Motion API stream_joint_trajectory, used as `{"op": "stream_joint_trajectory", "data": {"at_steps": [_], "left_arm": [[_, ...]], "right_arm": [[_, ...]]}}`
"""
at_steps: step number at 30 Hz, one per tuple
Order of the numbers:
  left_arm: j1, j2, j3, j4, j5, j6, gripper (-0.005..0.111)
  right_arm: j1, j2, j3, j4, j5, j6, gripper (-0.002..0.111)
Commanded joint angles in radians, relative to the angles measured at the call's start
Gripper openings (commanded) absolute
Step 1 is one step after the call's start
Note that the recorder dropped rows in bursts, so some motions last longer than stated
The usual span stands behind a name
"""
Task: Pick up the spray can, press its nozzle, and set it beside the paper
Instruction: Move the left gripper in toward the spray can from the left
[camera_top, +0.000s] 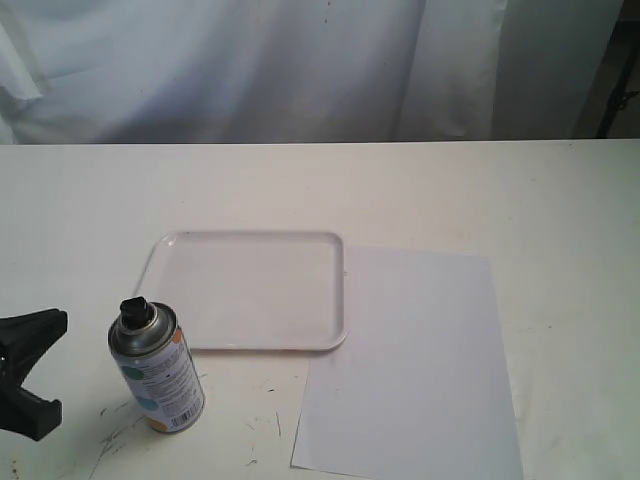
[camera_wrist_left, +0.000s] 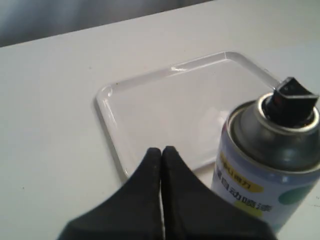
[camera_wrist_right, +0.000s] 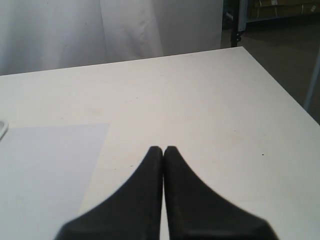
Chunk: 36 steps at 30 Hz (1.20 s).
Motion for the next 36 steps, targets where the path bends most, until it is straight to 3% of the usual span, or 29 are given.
{"op": "stream_joint_trajectory", "data": {"at_steps": [1, 12, 21, 36], "left_arm": [[-0.005, 0.001, 0.004, 0.037, 0.053, -0.047, 0.000], [-0.005, 0.001, 0.008, 0.037, 0.154, 0.031, 0.000], [-0.005, 0.001, 0.039, 0.030, 0.019, 0.152, 0.000], [-0.005, 0.029, 0.039, 0.030, 0.022, 0.113, 0.000]], "right_arm": [[0.006, -0.003, 0.004, 0.000, -0.001, 0.001, 0.000], [0.006, -0.003, 0.004, 0.000, -0.001, 0.001, 0.000], [0.006, -0.003, 0.004, 0.000, -0.001, 0.001, 0.000], [0.006, -0.003, 0.004, 0.000, -0.001, 0.001, 0.000]]}}
